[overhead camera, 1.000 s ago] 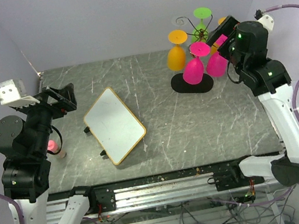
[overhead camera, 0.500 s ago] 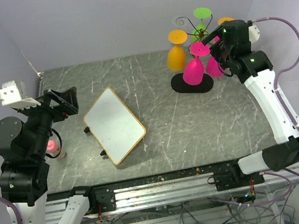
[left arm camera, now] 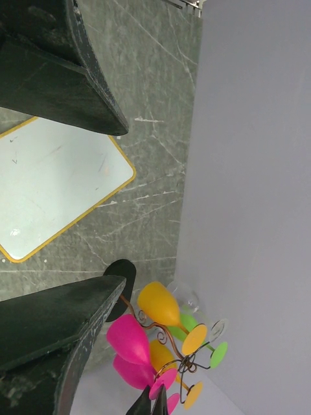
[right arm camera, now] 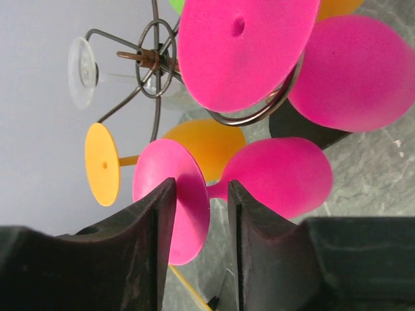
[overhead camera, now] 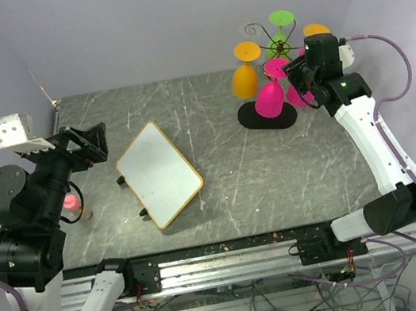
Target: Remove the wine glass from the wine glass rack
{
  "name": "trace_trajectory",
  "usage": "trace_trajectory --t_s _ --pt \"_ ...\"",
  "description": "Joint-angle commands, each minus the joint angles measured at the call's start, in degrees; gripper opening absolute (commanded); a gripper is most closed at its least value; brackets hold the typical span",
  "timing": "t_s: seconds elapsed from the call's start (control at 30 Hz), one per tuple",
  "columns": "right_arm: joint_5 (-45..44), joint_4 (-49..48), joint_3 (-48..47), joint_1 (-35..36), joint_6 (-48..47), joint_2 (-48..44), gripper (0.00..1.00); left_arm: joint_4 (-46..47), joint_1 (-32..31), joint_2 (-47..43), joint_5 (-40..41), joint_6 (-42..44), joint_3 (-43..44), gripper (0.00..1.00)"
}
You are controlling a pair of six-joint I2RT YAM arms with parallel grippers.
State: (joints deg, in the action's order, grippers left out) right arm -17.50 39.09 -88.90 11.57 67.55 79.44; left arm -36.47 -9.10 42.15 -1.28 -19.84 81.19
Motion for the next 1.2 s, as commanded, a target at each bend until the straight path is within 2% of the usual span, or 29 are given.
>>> trace_trajectory --t_s 0.0,0.1,0.2,0.3,0.87,1.17 --pt "-0.6 -0.5 0.8 -0.6 0.5 0.2 0.32 -0.5 -0.1 -0.5 0.5 1.0 1.6 1.0" --pt "-0.9 -0.6 0.7 -0.6 0.6 -0.3 0.23 -0.8 -0.1 -0.4 0.4 1.2 1.9 1.0" --pt "-1.1 0.4 -0.1 -0.6 0.6 -0.2 0.07 -0.8 -0.1 -0.4 0.7 1.5 2.0 1.0" --pt "-0.7 1.4 -1.2 -0.7 1.5 -0.1 0.02 -1.3 -0.1 -0.3 1.4 1.9 2.4 1.0" --pt "11.8 -10.6 4.5 -0.9 4.0 -4.6 0.0 -0.3 -0.1 0.3 0.1 1.0 1.7 1.0" --pt "12.5 -16.1 5.0 -1.0 6.9 -4.1 0.0 -0.1 -0.1 0.2 -0.8 0.1 1.0 1.0"
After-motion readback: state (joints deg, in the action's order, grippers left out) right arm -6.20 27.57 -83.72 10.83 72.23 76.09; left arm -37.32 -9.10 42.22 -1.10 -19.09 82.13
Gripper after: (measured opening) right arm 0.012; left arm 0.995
